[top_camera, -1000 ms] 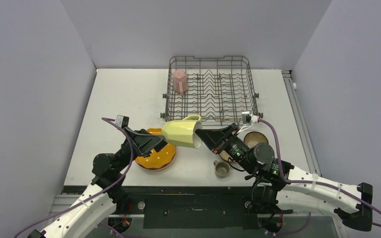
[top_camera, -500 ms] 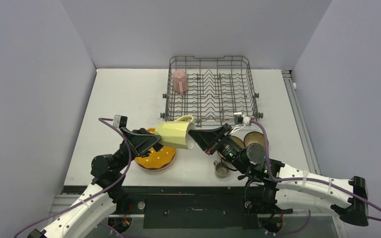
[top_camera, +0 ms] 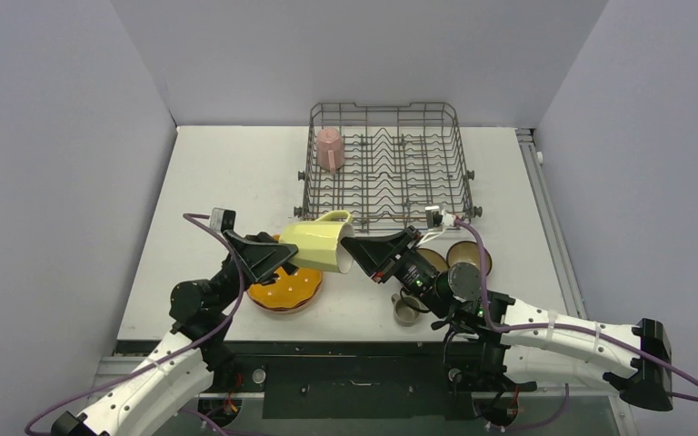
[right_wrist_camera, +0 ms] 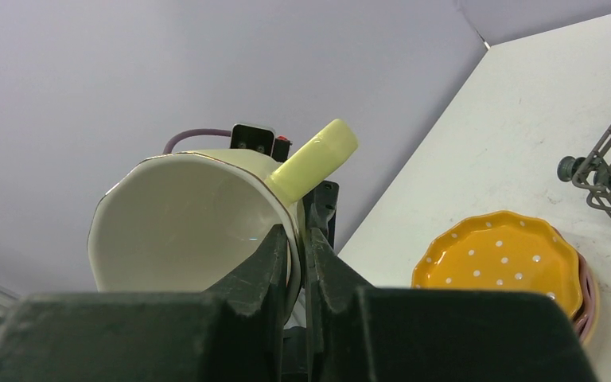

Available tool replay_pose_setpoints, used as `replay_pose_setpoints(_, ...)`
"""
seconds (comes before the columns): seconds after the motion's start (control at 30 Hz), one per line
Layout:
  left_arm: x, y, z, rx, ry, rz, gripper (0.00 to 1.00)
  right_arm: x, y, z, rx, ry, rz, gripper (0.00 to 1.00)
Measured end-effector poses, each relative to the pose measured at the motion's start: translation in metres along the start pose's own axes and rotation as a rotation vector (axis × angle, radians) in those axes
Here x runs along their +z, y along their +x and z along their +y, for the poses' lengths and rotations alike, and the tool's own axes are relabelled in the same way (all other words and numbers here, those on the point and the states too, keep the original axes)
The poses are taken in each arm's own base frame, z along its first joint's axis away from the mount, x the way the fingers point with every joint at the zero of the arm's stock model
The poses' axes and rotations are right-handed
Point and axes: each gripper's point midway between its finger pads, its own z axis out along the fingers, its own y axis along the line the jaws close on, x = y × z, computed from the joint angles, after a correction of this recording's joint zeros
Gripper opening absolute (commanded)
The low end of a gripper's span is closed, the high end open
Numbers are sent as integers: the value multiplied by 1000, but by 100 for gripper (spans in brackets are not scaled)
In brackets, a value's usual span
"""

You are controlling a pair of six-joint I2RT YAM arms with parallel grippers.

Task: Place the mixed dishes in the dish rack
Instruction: Turn the cup upside down in the dish rack.

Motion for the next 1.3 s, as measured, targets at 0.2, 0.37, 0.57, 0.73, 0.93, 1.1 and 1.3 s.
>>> replay_pose_setpoints(0.2, 2, -1, -3, 4, 7, 0, 96, 3, 7, -3, -3, 7, 14, 0)
replay_pose_setpoints(0.37, 4, -1, -5, 6, 11, 1, 96, 3, 10, -4, -4, 8, 20, 0)
replay_pose_setpoints(0.57, 4, -1, -5, 9, 11, 1, 97, 3, 10, -5, -4, 10, 18, 0)
replay_pose_setpoints(0.73, 4, 0, -4, 16, 10, 6, 100, 2, 10, -6, -4, 13, 15, 0)
replay_pose_setpoints(0.93, 4, 0, -4, 25, 8, 8, 85, 2, 10, -6, -3, 11, 11, 0)
replay_pose_setpoints(1.1, 4, 0, -2, 24, -1, 12, 71, 1, 10, -6, -1, 9, 7, 0)
replay_pose_setpoints(1.3, 6, 2, 1, 14, -11, 23, 36, -2, 9, -9, -7, 13, 1, 0)
